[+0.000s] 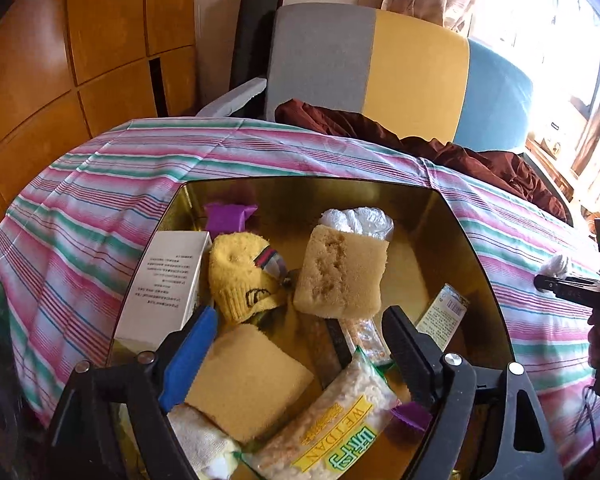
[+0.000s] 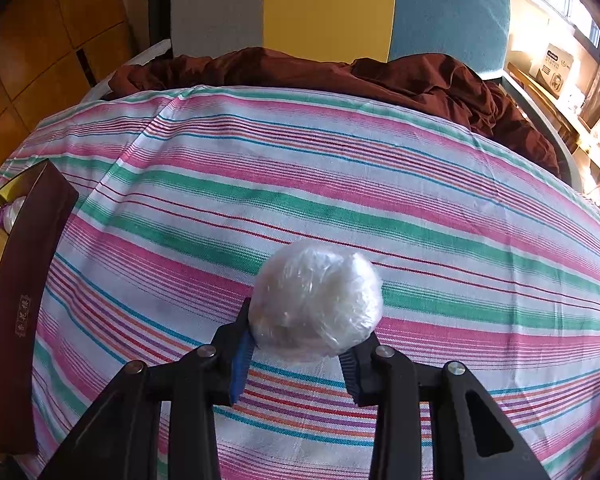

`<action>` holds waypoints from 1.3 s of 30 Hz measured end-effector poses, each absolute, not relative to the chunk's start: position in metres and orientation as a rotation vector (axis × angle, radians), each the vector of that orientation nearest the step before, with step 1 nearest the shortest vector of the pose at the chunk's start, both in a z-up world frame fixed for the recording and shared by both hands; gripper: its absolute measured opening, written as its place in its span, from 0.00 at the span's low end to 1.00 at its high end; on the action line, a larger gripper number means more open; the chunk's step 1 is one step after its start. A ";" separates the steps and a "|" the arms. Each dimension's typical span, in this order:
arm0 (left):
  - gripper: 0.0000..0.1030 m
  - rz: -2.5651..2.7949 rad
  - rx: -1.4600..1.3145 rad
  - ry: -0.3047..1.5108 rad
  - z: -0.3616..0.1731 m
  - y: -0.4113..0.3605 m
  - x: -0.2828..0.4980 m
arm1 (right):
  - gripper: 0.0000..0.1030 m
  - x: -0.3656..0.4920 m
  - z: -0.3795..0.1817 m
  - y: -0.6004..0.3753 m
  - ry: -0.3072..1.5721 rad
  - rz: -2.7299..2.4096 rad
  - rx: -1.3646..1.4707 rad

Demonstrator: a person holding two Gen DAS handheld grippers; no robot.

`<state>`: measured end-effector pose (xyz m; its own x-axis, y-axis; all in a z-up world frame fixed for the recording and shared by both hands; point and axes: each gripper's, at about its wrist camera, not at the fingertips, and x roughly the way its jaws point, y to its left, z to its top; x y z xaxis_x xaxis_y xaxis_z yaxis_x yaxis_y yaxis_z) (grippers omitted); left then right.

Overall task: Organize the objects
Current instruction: 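Carry the wrapped cotton ball into the gold tray and open the right gripper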

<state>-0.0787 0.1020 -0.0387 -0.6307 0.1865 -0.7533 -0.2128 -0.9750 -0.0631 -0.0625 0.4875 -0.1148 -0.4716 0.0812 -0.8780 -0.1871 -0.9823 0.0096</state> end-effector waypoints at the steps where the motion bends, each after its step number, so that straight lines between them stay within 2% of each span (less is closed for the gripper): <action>1: 0.83 2.660 -1.223 0.046 -0.037 0.100 -0.076 | 0.36 -0.063 -0.115 0.487 0.146 2.559 -1.519; 6: 0.83 2.688 -1.203 0.092 -0.027 0.094 -0.059 | 0.35 -0.062 -0.113 0.482 0.118 2.535 -1.511; 8: 0.88 2.692 -1.188 0.100 -0.023 0.091 -0.054 | 0.35 -0.062 -0.112 0.481 0.121 2.521 -1.519; 14: 0.90 2.705 -1.168 0.105 -0.017 0.084 -0.042 | 0.35 -0.055 -0.105 0.469 0.222 2.501 -1.583; 22: 0.91 2.694 -1.189 0.050 -0.021 0.074 -0.037 | 0.35 -0.045 -0.057 0.405 0.305 2.693 -1.523; 29: 0.94 2.703 -1.196 0.015 -0.023 0.062 -0.033 | 0.35 -0.048 -0.023 0.318 0.239 2.902 -1.492; 39: 0.98 2.752 -1.199 -0.033 -0.023 0.035 -0.030 | 0.35 -0.070 -0.044 0.230 0.158 2.974 -1.625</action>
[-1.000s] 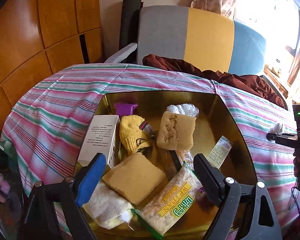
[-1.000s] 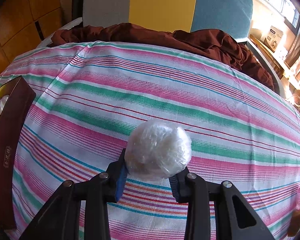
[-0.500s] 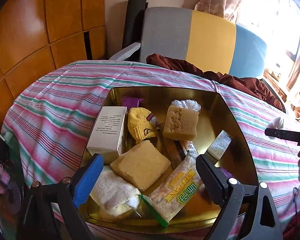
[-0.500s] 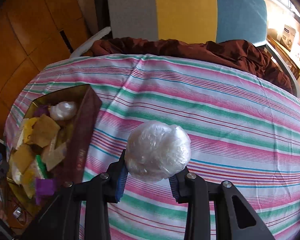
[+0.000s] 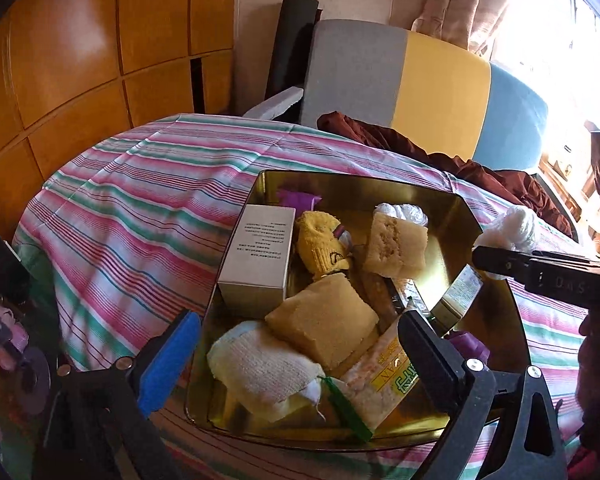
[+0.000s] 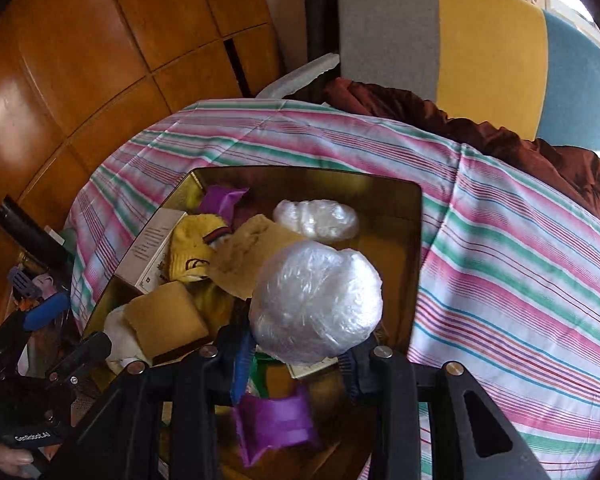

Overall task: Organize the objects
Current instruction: 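Carry the wrapped cotton ball into the gold tray and open the right gripper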

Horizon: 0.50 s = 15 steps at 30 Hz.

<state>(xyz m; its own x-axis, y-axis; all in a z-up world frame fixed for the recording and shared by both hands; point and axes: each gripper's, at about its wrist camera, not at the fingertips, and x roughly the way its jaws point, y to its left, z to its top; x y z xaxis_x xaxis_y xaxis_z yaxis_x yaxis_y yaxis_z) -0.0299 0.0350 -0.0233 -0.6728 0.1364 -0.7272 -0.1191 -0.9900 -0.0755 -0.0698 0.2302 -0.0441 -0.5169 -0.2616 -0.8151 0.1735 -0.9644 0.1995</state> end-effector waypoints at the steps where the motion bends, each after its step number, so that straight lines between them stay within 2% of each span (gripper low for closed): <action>1: 0.98 2.758 -1.202 -0.037 -0.023 0.032 -0.030 | 0.37 -0.072 -0.048 0.225 -0.131 -2.522 1.395; 3: 0.98 2.770 -1.207 -0.049 -0.024 0.025 -0.030 | 0.38 -0.077 -0.056 0.218 -0.131 -2.508 1.411; 8: 1.00 2.795 -1.215 -0.068 -0.026 0.013 -0.029 | 0.49 -0.075 -0.067 0.216 -0.138 -2.481 1.445; 10: 1.00 2.803 -1.213 -0.072 -0.027 0.011 -0.029 | 0.59 -0.073 -0.067 0.220 -0.148 -2.502 1.444; 15: 1.00 2.811 -1.209 -0.054 -0.025 0.015 -0.029 | 0.60 -0.063 -0.057 0.230 -0.202 -2.551 1.400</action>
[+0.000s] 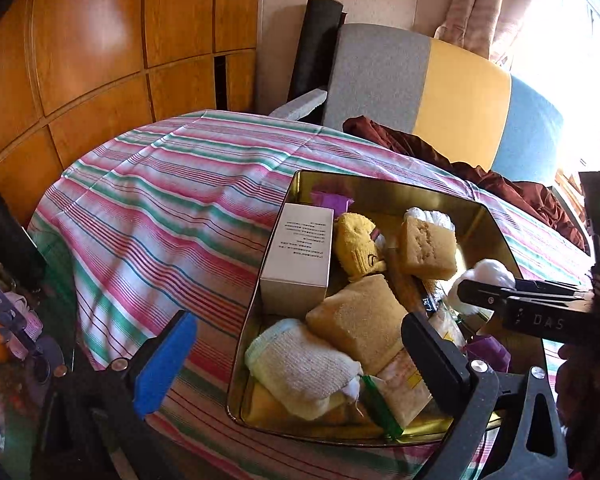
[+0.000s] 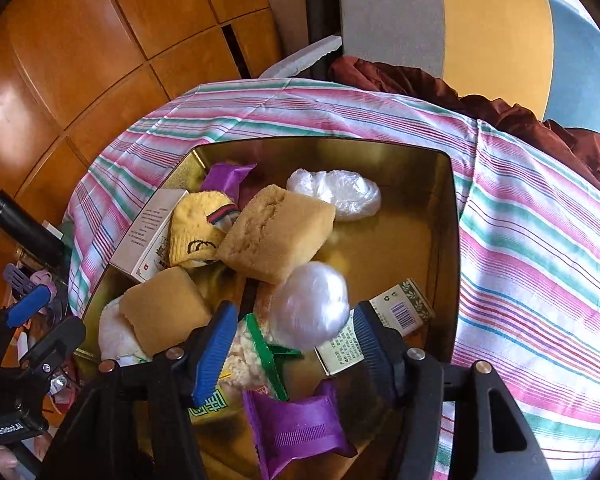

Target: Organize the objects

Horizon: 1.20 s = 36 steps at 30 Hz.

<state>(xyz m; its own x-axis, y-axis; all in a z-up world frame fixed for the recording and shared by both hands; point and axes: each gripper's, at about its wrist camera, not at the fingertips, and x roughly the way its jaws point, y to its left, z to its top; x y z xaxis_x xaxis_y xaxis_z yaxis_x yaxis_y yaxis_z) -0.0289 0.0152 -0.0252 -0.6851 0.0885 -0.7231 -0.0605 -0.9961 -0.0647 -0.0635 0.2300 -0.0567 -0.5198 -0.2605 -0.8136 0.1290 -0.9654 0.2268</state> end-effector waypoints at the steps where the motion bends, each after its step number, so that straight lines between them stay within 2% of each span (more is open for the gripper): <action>1: 1.00 2.814 -1.204 -0.041 -0.024 0.017 -0.028 | 0.60 -0.060 -0.054 0.231 -0.203 -2.568 1.387; 6: 1.00 2.829 -1.176 0.017 -0.016 0.029 -0.024 | 0.60 -0.040 -0.038 0.231 -0.152 -2.728 1.319; 13: 1.00 2.862 -1.147 0.057 -0.004 0.044 -0.014 | 0.60 -0.004 -0.029 0.242 -0.178 -2.944 1.289; 24: 1.00 2.833 -1.137 0.003 -0.006 0.046 0.006 | 0.60 0.032 -0.025 0.242 -0.159 -3.043 1.261; 36: 0.99 2.858 -1.089 -0.037 -0.002 0.039 0.010 | 0.60 0.031 -0.023 0.228 -0.119 -3.021 1.245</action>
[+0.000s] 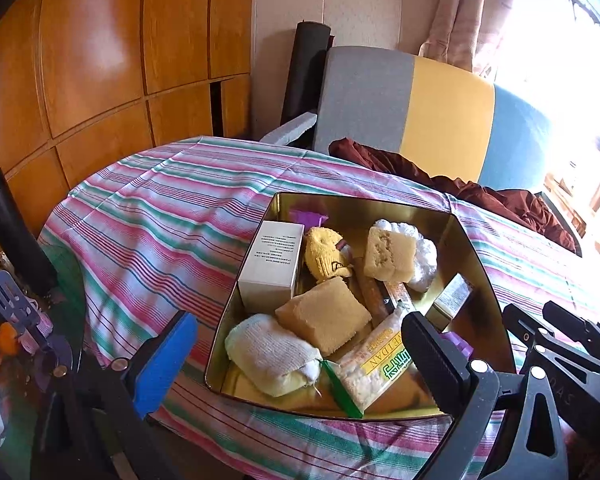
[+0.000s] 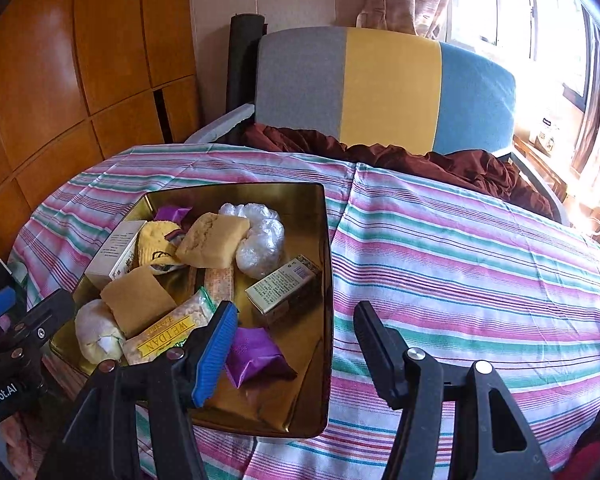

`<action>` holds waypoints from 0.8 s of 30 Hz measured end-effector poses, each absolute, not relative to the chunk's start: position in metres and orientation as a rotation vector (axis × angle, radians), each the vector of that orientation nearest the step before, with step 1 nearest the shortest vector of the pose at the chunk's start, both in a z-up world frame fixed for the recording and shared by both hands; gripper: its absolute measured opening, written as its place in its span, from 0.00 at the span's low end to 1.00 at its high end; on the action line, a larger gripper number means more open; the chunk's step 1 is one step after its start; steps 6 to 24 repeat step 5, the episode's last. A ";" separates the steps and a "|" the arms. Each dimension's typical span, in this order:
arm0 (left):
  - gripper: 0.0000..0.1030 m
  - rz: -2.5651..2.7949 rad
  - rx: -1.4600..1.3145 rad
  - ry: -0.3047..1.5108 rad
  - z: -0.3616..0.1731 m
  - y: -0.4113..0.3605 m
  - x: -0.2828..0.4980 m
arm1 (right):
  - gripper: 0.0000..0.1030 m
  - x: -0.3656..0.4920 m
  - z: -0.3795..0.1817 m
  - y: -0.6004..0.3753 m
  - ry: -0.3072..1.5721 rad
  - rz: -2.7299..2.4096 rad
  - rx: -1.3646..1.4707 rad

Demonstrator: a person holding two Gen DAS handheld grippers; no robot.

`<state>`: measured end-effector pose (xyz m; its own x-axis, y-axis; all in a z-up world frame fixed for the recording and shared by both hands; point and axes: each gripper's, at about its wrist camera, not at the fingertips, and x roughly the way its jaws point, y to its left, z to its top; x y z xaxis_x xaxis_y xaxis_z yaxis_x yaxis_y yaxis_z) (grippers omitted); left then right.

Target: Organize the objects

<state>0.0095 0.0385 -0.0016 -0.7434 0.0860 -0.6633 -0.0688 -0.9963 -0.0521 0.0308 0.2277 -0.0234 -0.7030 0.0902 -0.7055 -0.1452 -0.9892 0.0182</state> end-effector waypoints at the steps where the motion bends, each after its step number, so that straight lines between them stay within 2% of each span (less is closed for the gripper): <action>1: 0.99 2.858 -1.089 -0.036 -0.002 0.038 0.009 | 0.60 0.030 -0.024 0.226 0.103 2.786 -1.150; 3: 0.94 2.864 -1.088 -0.023 -0.004 0.038 0.009 | 0.60 0.027 -0.024 0.222 0.094 2.796 -1.158; 24: 0.93 2.860 -1.098 -0.019 -0.006 0.036 0.008 | 0.60 0.026 -0.024 0.220 0.094 2.800 -1.161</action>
